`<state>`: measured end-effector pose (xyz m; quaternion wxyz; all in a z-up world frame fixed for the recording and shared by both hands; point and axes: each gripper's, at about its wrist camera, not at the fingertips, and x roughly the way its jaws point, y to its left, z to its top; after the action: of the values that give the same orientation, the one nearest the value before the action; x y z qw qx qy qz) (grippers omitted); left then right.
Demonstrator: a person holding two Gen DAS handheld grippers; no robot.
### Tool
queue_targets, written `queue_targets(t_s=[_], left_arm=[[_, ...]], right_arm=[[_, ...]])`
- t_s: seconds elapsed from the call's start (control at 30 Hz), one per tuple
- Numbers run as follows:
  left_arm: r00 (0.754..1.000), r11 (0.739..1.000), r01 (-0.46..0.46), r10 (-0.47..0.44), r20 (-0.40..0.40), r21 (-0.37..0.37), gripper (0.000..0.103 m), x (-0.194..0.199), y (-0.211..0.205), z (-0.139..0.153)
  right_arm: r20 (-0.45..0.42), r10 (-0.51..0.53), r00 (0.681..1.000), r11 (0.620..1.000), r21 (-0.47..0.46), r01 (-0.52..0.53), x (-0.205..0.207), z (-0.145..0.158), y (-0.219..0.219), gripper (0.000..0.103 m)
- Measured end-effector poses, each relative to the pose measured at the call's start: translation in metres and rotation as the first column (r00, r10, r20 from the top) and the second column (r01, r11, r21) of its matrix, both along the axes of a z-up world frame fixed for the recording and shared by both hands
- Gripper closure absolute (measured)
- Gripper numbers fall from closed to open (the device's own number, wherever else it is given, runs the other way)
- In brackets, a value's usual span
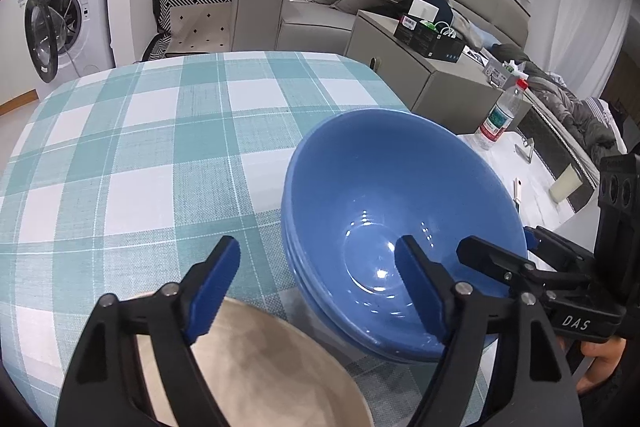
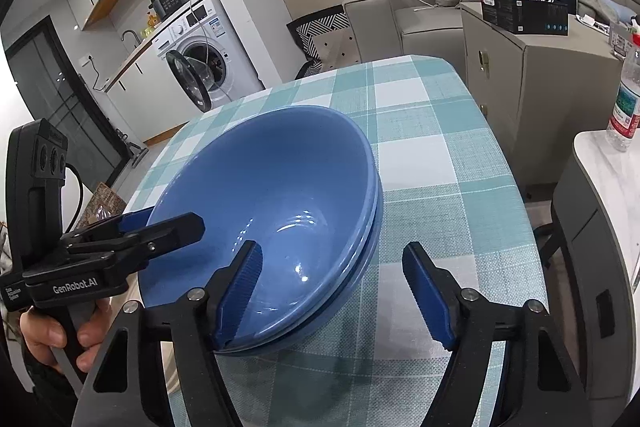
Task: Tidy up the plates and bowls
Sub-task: 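Close both grippers on the rim of the three nested blue bowls, then lift the bowl stack with both grippers and carry it over the cream plates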
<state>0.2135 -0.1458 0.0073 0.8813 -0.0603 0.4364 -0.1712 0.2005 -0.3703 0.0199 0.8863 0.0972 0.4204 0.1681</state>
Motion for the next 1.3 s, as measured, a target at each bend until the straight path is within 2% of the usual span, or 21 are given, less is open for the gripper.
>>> queue_targets(t_s=[0.03,0.1,0.17,0.23,0.37,0.7,1.3], left_arm=[[1.0,1.0,0.003,-0.003,-0.004,-0.001,0.029,0.0,-0.001,-0.001],[1.0,1.0,0.012,-0.012,-0.012,0.0,0.04,0.0,-0.002,-0.002],[1.0,1.0,0.02,-0.02,-0.017,0.0,0.044,-0.001,-0.004,-0.003],[0.999,1.0,0.029,-0.029,-0.014,0.001,0.047,-0.002,-0.006,-0.003],[0.999,0.999,0.046,-0.046,-0.005,0.011,0.051,-0.005,-0.009,-0.001],[0.999,0.998,0.045,-0.046,0.006,0.047,0.054,-0.007,-0.012,0.0],[0.999,0.997,0.052,-0.053,0.006,0.053,0.055,-0.01,-0.015,0.001]], right_arm=[[0.001,0.001,1.0,1.0,0.001,-0.001,0.0,0.0,0.0,0.032],[0.003,0.003,1.0,1.0,0.002,-0.003,0.0,0.0,0.0,0.035],[0.003,0.006,1.0,1.0,0.003,-0.006,0.0,0.0,0.001,0.039],[0.006,0.014,1.0,1.0,0.005,-0.014,-0.001,0.001,0.002,0.048],[0.011,0.015,1.0,1.0,-0.005,-0.015,-0.002,0.003,0.004,0.05],[0.017,0.011,1.0,1.0,-0.023,-0.011,-0.001,0.003,0.005,0.052],[0.02,-0.002,1.0,0.999,-0.034,0.003,-0.004,0.006,0.002,0.052]])
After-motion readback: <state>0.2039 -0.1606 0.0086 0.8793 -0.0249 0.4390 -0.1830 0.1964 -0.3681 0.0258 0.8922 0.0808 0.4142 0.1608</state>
